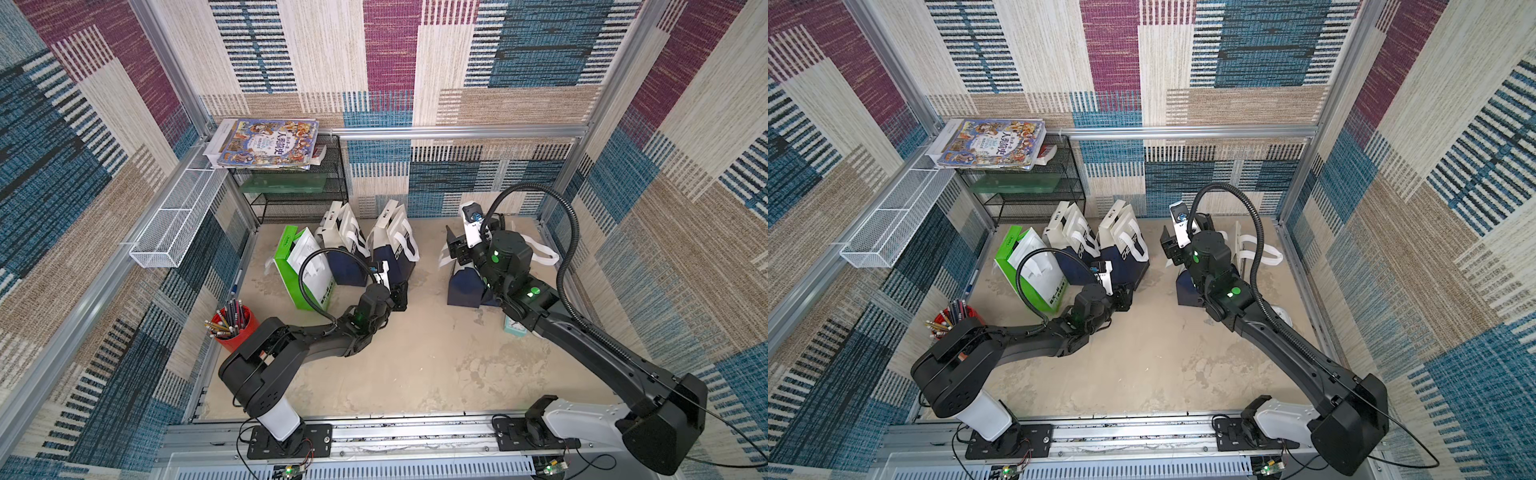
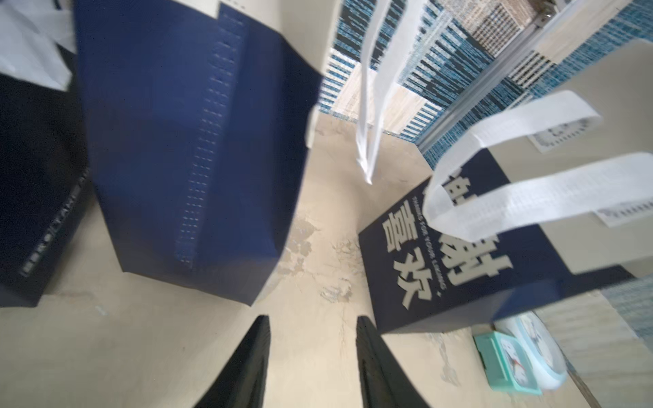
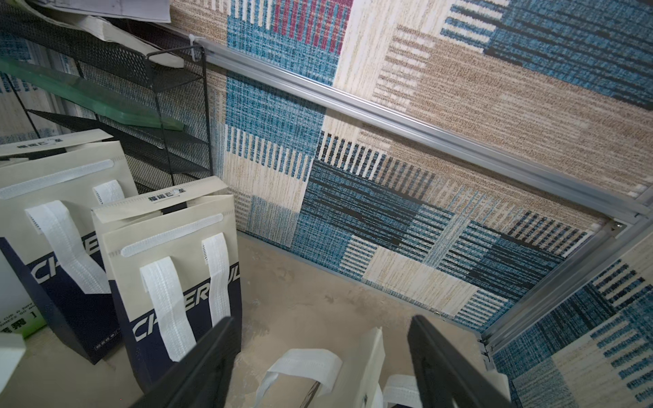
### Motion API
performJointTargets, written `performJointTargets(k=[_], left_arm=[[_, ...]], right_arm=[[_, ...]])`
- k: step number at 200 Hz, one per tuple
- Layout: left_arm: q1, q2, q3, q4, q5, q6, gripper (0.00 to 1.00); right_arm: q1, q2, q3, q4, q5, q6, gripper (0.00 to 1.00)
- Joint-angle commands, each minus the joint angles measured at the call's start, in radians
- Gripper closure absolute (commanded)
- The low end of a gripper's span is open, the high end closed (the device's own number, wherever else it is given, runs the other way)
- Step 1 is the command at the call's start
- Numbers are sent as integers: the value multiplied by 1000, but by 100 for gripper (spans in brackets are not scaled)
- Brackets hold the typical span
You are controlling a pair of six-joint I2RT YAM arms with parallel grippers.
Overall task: Open the takeout bag
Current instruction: Adjust the takeout bag at the center of the board.
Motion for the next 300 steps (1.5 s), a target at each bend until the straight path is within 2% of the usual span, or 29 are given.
performJointTargets(k=[1, 25, 38, 68, 93, 124, 186, 221, 260, 300], left_arm=[[-39, -38, -12, -15, 64, 99, 57], [-138, -70, 15, -32, 77, 263, 55], [-170, -67, 50, -48, 93, 290, 54], [-182, 5, 115, 57, 178, 215, 57], [-183, 114, 215, 57, 182, 157, 59], [-178, 218, 297, 79, 110, 119, 58], [-162, 300, 439, 15, 35, 165, 58], [-148, 324, 471, 8, 10, 198, 70], [-146, 329, 483, 12, 3, 242, 100], [-145, 287, 457, 12, -36, 333, 100]], right_arm=[[-16, 4, 24, -25, 48, 81, 20], [-33, -2, 23, -26, 76, 104, 20], [-41, -7, 22, -30, 95, 125, 20], [-58, -30, 14, -39, 94, 159, 21], [-67, -54, 4, -37, 91, 155, 21], [-77, -85, -20, -27, 92, 141, 21], [-86, -128, -67, 8, 88, 122, 21], [-88, -132, -71, 10, 91, 118, 20], [-88, -138, -79, 17, 93, 114, 20], [-87, -142, -93, 30, 91, 108, 21]])
